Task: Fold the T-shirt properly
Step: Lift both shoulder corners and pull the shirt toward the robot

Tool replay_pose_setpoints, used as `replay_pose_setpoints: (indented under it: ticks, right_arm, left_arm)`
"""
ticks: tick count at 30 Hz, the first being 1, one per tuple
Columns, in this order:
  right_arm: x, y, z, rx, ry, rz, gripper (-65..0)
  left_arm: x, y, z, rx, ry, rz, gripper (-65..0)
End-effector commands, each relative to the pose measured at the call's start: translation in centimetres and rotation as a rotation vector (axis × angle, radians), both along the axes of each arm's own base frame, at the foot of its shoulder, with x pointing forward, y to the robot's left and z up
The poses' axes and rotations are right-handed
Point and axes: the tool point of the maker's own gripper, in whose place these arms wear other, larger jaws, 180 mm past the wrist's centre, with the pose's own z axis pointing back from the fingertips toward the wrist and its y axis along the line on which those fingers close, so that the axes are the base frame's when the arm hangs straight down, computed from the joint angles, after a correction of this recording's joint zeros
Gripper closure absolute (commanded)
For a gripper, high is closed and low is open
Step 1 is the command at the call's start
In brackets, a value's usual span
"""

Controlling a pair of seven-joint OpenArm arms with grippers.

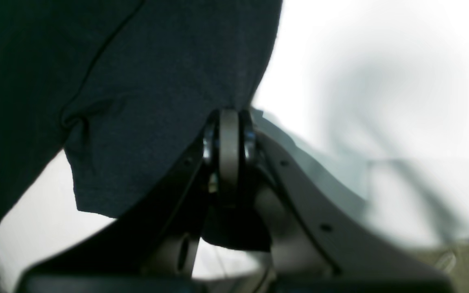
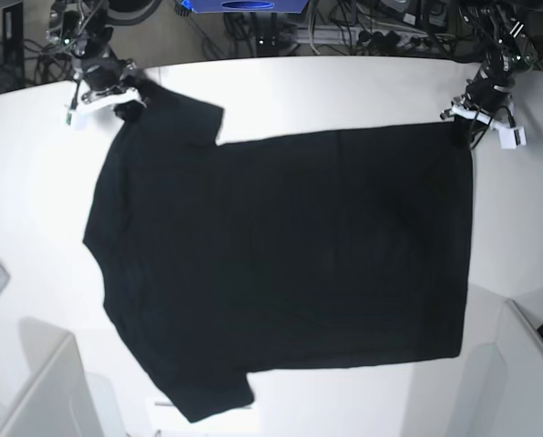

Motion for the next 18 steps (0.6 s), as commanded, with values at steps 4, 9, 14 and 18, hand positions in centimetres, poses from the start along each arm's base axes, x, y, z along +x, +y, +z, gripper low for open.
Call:
replay_pose_setpoints:
  ticks: [4,9,14,18]
  right_arm:
    - [-2.4,0.0,-0.1,-0.017,0.074,0.014,0.0]
    - [-3.7,0.2,0.7,-0.025,0.080,0.025,0.0]
    - [-4.8,0.4,1.3,-0.030,0.089,0.035,0.0]
    - [-5.2,0.5,1.8,-0.033,0.086,0.040,0.0]
  left_arm:
    - [-1.7,0.2,0.5,0.065,0.064,-0.047,0.0]
    - [-2.6,0.3,1.1,0.088,0.070,-0.061,0.0]
    - [-4.4,0.3,0.5,0.089,0.112,-0.062,0.0]
    - [-5.8,0.3,0.1,0.088,0.143,-0.063,0.0]
